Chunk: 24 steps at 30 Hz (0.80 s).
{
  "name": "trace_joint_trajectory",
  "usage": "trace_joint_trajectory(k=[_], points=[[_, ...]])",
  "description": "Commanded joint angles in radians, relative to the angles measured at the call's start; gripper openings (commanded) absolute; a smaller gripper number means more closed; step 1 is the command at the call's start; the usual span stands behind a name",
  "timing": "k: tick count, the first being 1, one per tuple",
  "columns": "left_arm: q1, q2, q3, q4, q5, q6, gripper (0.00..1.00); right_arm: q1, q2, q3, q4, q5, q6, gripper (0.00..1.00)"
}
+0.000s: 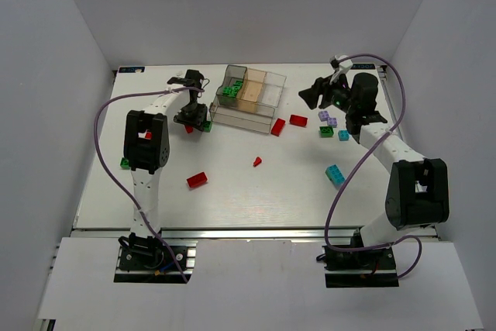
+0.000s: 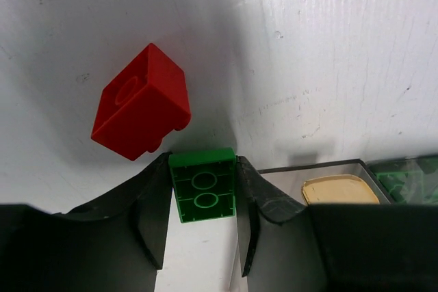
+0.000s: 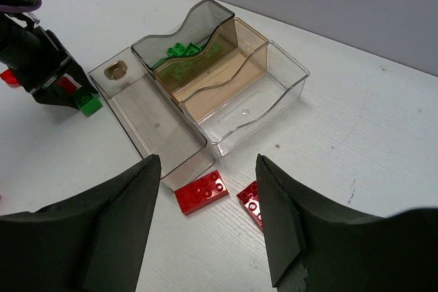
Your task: Sort the legos into containers by color
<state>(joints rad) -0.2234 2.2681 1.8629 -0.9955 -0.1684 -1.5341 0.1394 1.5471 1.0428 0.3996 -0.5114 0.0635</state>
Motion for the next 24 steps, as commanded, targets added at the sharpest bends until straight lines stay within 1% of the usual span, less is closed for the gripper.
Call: trace_joint_trajectory(k=[1, 2, 3, 5, 6, 7, 9, 12, 13, 14, 15, 17, 18, 19, 21, 22, 23, 24], points=[[0.006, -0.053, -0.021, -0.011, -0.025, -0.003, 0.33, -0.009, -0.044, -0.003, 0.041, -0.032, -0.002, 0.63], [0.006, -0.067, -0.025, -0.003, -0.035, 0.011, 0.29, -0.014, -0.044, -0.003, 0.035, -0.033, -0.007, 0.63], [0.006, -0.099, -0.027, 0.006, -0.054, 0.025, 0.22, -0.012, -0.045, -0.003, 0.03, -0.038, -0.014, 0.63], [0.006, -0.139, -0.036, 0.04, -0.072, 0.08, 0.15, -0.015, -0.047, -0.003, 0.018, -0.041, -0.037, 0.63], [0.006, -0.183, -0.039, 0.049, -0.092, 0.1, 0.12, -0.015, -0.045, -0.003, 0.013, -0.039, -0.047, 0.64], [0.006, -0.203, -0.044, 0.076, -0.101, 0.123, 0.06, -0.015, -0.047, -0.004, 0.007, -0.039, -0.053, 0.64], [0.006, -0.248, -0.063, 0.113, -0.114, 0.201, 0.0, -0.017, -0.048, -0.004, -0.002, -0.035, -0.057, 0.64], [0.006, -0.312, -0.076, 0.164, -0.146, 0.299, 0.0, -0.02, -0.045, -0.009, -0.008, -0.033, -0.059, 0.64], [0.006, -0.33, -0.079, 0.21, -0.152, 0.333, 0.0, -0.021, -0.045, -0.01, -0.011, -0.033, -0.059, 0.63], [0.006, -0.338, -0.082, 0.234, -0.155, 0.392, 0.0, -0.021, -0.045, -0.012, -0.013, -0.033, -0.059, 0.64], [-0.004, -0.343, -0.08, 0.254, -0.155, 0.419, 0.0, -0.021, -0.044, -0.012, -0.015, -0.033, -0.059, 0.64], [-0.014, -0.348, -0.077, 0.337, -0.142, 0.515, 0.0, -0.02, -0.041, -0.01, -0.018, -0.035, -0.059, 0.64], [-0.014, -0.346, -0.076, 0.374, -0.122, 0.544, 0.0, -0.02, -0.041, -0.012, -0.019, -0.033, -0.059, 0.64], [-0.014, -0.343, -0.08, 0.45, -0.091, 0.572, 0.0, -0.024, -0.039, -0.01, -0.021, -0.033, -0.059, 0.64], [-0.014, -0.318, -0.08, 0.541, 0.018, 0.664, 0.0, -0.036, -0.038, -0.012, -0.025, -0.033, -0.094, 0.64], [-0.014, -0.303, -0.055, 0.601, 0.05, 0.692, 0.0, -0.02, -0.039, -0.01, -0.031, -0.03, -0.096, 0.64], [-0.014, -0.265, -0.032, 0.627, 0.11, 0.741, 0.0, -0.021, -0.038, -0.009, -0.034, -0.03, -0.099, 0.64], [-0.014, -0.24, -0.006, 0.641, 0.134, 0.758, 0.01, -0.024, -0.036, -0.009, -0.038, -0.026, -0.102, 0.65]])
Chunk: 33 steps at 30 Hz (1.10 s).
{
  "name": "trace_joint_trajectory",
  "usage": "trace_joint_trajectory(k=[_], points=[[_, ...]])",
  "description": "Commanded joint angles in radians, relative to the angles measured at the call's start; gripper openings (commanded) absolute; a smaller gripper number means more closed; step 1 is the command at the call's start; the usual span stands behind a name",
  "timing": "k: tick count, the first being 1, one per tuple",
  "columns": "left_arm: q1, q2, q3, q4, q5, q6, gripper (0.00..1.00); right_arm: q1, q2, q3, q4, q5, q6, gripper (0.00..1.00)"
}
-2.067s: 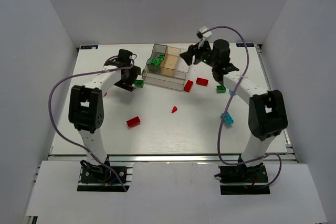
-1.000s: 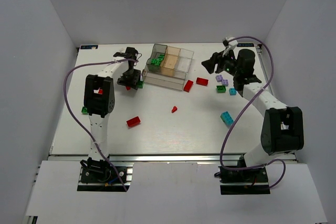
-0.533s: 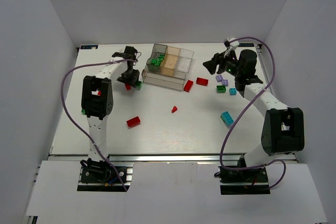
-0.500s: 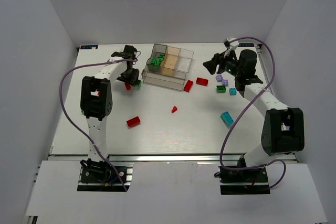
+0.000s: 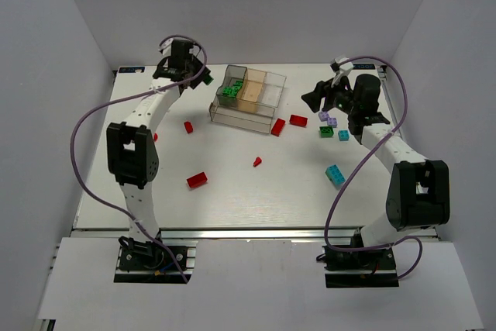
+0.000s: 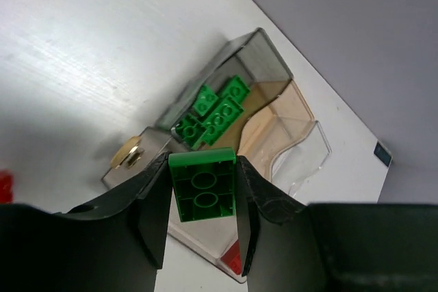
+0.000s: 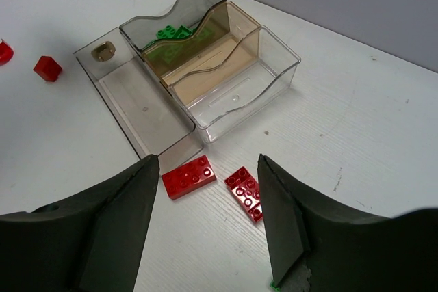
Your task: Sort the legos into containers by color
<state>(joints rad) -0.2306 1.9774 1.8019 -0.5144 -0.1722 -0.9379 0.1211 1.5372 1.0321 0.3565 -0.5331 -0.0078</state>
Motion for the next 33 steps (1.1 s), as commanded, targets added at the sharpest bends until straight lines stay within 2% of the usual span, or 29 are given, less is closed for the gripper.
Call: trace_joint_trajectory(k=[1, 2, 5, 8, 23, 33], points=[[-0.007, 0.076, 0.091, 0.159, 0.154, 0.172, 0.03, -0.003, -0.026, 0.0, 0.001, -0.004, -0.034, 0.66], [-0.007, 0.133, 0.158, 0.162, 0.21, 0.194, 0.03, -0.003, -0.028, -0.001, -0.005, -0.004, -0.038, 0.66], [-0.007, 0.231, 0.276, 0.155, 0.247, 0.217, 0.09, -0.003, -0.031, -0.007, -0.014, 0.004, -0.043, 0.66], [-0.007, 0.288, 0.329, 0.155, 0.234, 0.215, 0.17, -0.006, -0.037, -0.015, -0.021, 0.008, -0.047, 0.67], [-0.026, 0.388, 0.379, 0.172, 0.306, 0.185, 0.53, -0.023, -0.025, -0.029, -0.04, 0.025, -0.072, 0.69], [-0.026, 0.377, 0.359, 0.168, 0.33, 0.197, 0.57, -0.037, -0.003, -0.02, -0.06, 0.031, -0.07, 0.7]])
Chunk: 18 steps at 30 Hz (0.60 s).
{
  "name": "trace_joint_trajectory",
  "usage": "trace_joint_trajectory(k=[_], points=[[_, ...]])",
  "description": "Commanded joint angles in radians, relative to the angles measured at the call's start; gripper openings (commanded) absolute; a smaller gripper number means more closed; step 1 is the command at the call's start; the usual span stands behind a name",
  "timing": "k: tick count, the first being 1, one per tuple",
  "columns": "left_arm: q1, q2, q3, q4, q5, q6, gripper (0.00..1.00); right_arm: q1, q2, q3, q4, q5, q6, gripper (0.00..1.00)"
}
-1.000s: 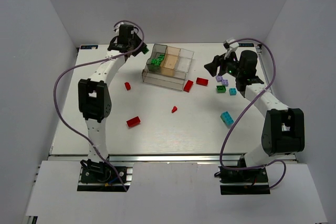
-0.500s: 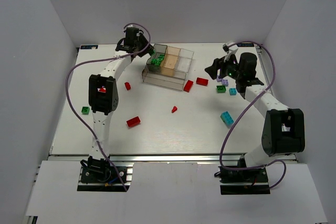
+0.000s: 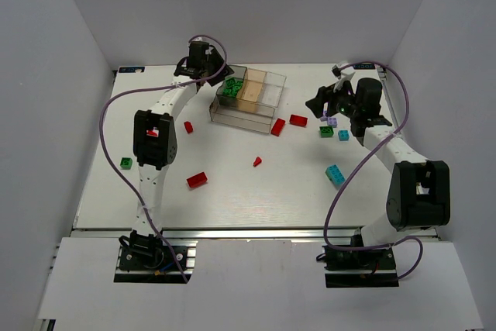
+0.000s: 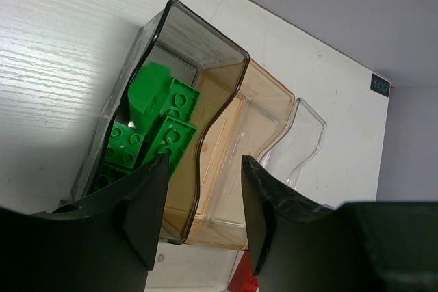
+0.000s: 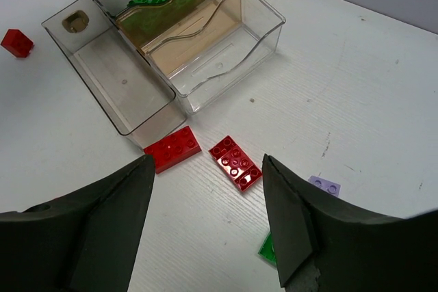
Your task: Sort the legos into containers by color
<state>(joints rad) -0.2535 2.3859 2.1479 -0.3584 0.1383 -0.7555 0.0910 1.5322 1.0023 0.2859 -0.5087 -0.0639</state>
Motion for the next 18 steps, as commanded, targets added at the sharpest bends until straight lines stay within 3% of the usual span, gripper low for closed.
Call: trace_joint_trajectory(k=[1, 8, 11, 13, 15, 18], points=[[-0.003, -0.033, 0.015, 0.015, 0.014, 0.016, 0.57, -0.01, 0.002, 0.01, 0.009, 0.006, -0.016, 0.7], [0.008, -0.117, 0.02, 0.021, -0.014, 0.061, 0.53, -0.026, 0.026, 0.038, -0.036, 0.077, 0.009, 0.7], [0.019, -0.246, -0.09, 0.059, -0.022, 0.105, 0.42, -0.037, 0.069, 0.097, -0.12, 0.13, -0.007, 0.65], [0.019, -0.377, -0.234, 0.081, -0.048, 0.16, 0.39, -0.04, 0.115, 0.149, -0.21, 0.15, -0.02, 0.61], [0.028, -0.473, -0.389, 0.111, -0.065, 0.203, 0.46, -0.043, 0.149, 0.191, -0.319, 0.167, -0.039, 0.56], [0.028, -0.644, -0.535, 0.116, -0.101, 0.225, 0.68, -0.046, 0.209, 0.274, -0.427, 0.156, -0.115, 0.58]])
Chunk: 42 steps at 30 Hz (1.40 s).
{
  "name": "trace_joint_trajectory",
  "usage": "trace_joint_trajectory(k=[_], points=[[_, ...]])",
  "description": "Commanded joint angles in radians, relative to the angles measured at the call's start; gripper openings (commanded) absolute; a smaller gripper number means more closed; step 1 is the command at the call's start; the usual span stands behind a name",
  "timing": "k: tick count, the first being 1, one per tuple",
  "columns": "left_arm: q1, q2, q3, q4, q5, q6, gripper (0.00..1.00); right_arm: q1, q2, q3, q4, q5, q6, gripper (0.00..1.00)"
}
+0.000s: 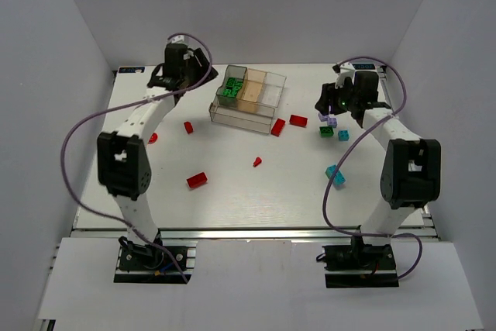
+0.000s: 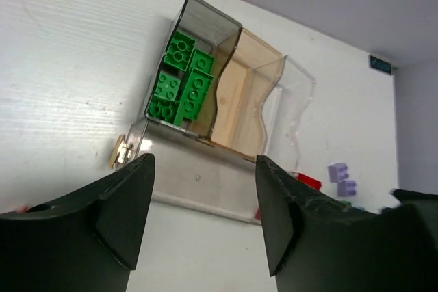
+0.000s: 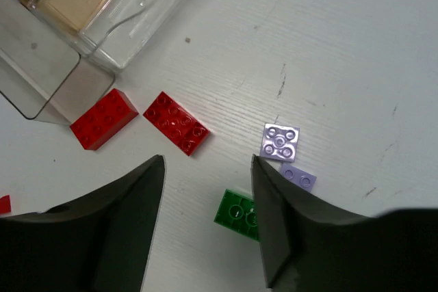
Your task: Sort the legos into containers by color
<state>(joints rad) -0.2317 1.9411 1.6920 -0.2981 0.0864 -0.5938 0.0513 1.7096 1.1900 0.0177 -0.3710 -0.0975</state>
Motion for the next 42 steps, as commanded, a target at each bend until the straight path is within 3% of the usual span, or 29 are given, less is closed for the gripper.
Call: trace_joint_trajectory(k=[1, 3, 4, 6, 7, 9, 10, 13, 14, 15, 17, 26, 32, 42], points=[[0.006, -0.24, -0.168, 0.051, -0.063, 0.065, 0.71, -0.008, 0.063, 0.112, -0.253, 0.008, -0.109, 0.65], [0.006, -0.358, -0.248, 0.024, -0.123, 0.062, 0.76, -0.013, 0.105, 0.227, -0.375, -0.038, -0.175, 0.72], [0.006, -0.431, -0.324, 0.005, -0.163, 0.057, 0.78, -0.014, 0.154, 0.318, -0.51, -0.099, -0.273, 0.82], [0.006, -0.503, -0.403, -0.001, -0.189, 0.046, 0.8, -0.019, 0.208, 0.396, -0.629, -0.163, -0.41, 0.88], [0.006, -0.536, -0.475, -0.006, -0.201, 0.04, 0.81, -0.022, 0.219, 0.425, -0.68, -0.227, -0.586, 0.89], [0.006, -0.623, -0.537, -0.024, -0.229, 0.029, 0.82, -0.031, 0.231, 0.485, -0.81, -0.307, -0.788, 0.89], [0.006, -0.651, -0.561, -0.033, -0.238, 0.025, 0.82, -0.037, 0.249, 0.503, -0.865, -0.375, -1.031, 0.84], [0.006, -0.731, -0.637, -0.102, -0.27, 0.02, 0.83, -0.041, 0.335, 0.601, -1.164, -0.401, -1.421, 0.72], [0.006, -0.748, -0.664, -0.114, -0.281, 0.019, 0.84, -0.066, 0.369, 0.635, -1.244, -0.382, -1.626, 0.7], [0.006, -0.783, -0.678, -0.128, -0.306, 0.015, 0.84, -0.067, 0.428, 0.704, -1.328, -0.361, -1.654, 0.68], [0.006, -0.817, -0.698, -0.16, -0.332, 0.014, 0.86, -0.065, 0.458, 0.734, -1.328, -0.332, -1.668, 0.67], [0.006, -0.942, -0.801, -0.222, -0.404, -0.029, 0.88, -0.053, 0.496, 0.691, -1.314, -0.247, -1.753, 0.71], [0.006, -0.953, -0.816, -0.234, -0.412, -0.038, 0.89, -0.026, 0.481, 0.611, -1.167, -0.203, -1.693, 0.74], [0.006, -0.936, -0.813, -0.243, -0.422, -0.04, 0.88, -0.013, 0.506, 0.593, -1.061, -0.166, -1.602, 0.73]])
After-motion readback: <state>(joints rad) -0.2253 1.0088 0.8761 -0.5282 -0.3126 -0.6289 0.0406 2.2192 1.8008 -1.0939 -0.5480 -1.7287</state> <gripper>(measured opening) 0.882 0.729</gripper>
